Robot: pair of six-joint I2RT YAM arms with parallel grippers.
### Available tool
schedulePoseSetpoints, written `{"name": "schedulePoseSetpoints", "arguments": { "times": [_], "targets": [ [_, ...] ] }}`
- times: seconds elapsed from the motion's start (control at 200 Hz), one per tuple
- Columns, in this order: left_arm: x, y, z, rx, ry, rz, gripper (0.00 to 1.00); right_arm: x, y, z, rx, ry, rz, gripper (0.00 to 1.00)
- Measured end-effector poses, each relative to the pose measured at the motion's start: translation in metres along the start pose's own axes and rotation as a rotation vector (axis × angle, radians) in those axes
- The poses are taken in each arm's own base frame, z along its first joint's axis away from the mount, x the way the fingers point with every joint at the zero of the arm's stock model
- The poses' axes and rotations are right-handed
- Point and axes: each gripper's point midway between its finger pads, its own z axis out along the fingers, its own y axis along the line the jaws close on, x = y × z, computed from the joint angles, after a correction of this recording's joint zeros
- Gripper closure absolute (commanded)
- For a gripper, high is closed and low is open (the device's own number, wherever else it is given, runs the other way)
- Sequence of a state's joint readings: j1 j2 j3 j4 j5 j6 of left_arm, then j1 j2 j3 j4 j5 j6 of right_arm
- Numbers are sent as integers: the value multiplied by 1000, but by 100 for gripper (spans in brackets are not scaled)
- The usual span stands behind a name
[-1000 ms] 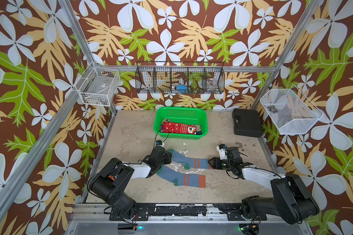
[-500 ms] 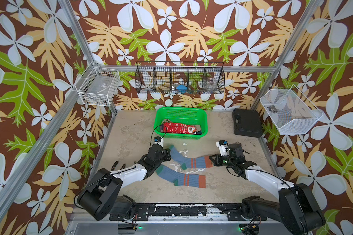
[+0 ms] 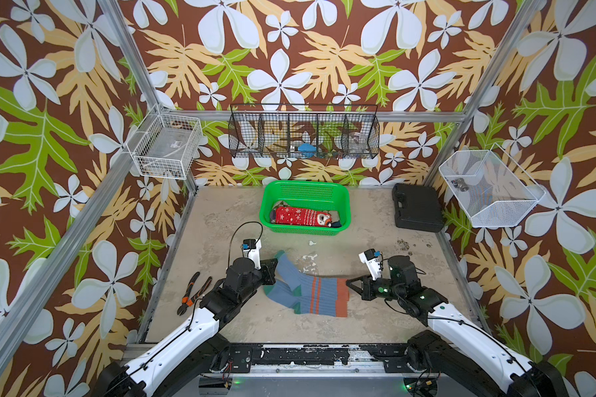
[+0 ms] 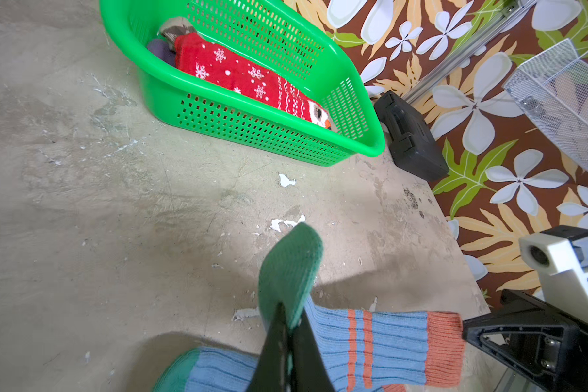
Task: Place the socks together as a pair
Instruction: Place the sock in the sock.
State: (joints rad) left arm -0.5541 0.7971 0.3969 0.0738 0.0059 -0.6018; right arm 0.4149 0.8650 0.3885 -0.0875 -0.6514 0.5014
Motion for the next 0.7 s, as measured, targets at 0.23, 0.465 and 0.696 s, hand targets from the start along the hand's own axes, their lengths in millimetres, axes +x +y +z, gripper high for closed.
{"name": "schedulePoseSetpoints", "arguments": {
  "times": [0.23,0.465,0.696],
  "targets": [
    [6,-2,-17,22,18,-25,100,11,5,-4,-27,18,19,100],
    [47,11,-13,22,133,-77,100,25,0,-4,-30,40,47,100],
    [55,16,-16,20,132,-92,100,43,-11,2,-21,83,90,100]
  ]
}}
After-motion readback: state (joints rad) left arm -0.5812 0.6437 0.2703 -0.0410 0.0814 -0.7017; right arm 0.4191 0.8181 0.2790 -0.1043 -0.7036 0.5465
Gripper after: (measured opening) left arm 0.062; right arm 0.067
